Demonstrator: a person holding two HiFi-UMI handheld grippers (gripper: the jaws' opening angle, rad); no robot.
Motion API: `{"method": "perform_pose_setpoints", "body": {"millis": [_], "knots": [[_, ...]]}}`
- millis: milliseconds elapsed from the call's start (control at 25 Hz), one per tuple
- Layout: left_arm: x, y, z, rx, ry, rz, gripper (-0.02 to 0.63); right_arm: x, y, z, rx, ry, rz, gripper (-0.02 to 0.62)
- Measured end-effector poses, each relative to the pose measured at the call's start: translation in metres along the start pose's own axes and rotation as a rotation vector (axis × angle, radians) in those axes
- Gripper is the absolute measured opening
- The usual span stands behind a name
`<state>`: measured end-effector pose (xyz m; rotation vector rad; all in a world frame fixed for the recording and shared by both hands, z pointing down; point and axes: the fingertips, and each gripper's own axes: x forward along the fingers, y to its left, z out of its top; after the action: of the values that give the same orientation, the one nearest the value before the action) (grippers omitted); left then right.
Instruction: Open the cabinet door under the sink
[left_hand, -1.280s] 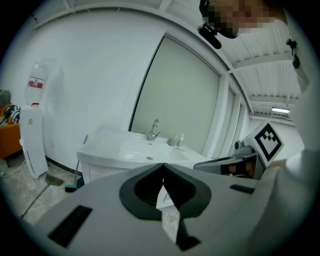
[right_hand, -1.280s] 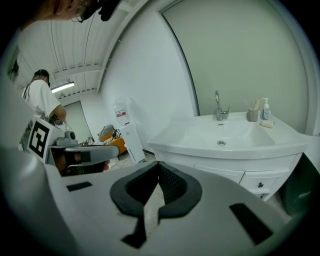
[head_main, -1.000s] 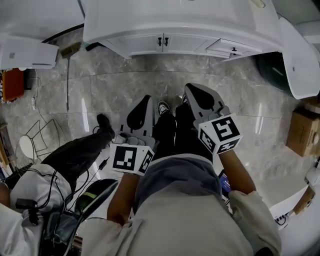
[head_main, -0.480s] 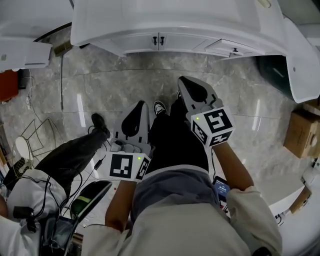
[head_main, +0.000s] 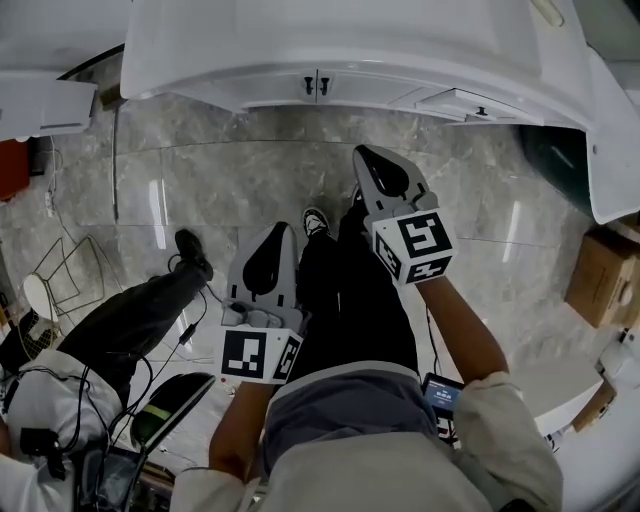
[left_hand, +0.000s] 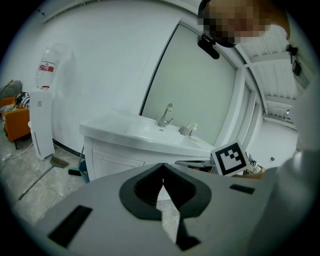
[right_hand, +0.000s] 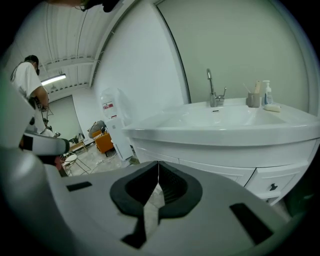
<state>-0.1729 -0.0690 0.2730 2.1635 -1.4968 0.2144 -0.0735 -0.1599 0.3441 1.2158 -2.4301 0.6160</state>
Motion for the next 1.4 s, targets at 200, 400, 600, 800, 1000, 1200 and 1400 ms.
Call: {"method": "perform_pose_setpoints", "body": {"millis": [200, 400, 600, 800, 1000, 1200, 1400], "knots": [[0.011, 0.002, -0.018, -0.011, 0.018, 0.001, 0.002, 0.032, -0.017, -0.014, -0.020, 0.010, -0.022, 0.010], [0.015, 0.011, -0.033, -0.012, 0.028, 0.013, 0.002, 0.062, -0.028, -0.032, -0.009, 0.016, -0.035, 0.011], [0.016, 0.025, -0.053, -0.059, 0.040, 0.043, 0.002, 0.088, -0.035, -0.053, 0.004, 0.043, -0.034, 0.011], [0.017, 0.036, -0.075, -0.067, 0.068, 0.057, 0.002, 0.114, -0.040, -0.067, -0.001, 0.055, -0.031, 0.011], [0.019, 0.041, -0.090, -0.059, 0.089, 0.054, 0.002, 0.135, -0.058, -0.077, -0.009, 0.062, -0.054, 0.011], [0.021, 0.051, -0.099, -0.056, 0.099, 0.063, 0.002, 0.159, -0.075, -0.088, -0.018, 0.071, -0.081, 0.011], [0.029, 0.051, -0.107, -0.047, 0.109, 0.062, 0.002, 0.179, -0.087, -0.096, 0.013, 0.078, -0.097, 0.012]]}}
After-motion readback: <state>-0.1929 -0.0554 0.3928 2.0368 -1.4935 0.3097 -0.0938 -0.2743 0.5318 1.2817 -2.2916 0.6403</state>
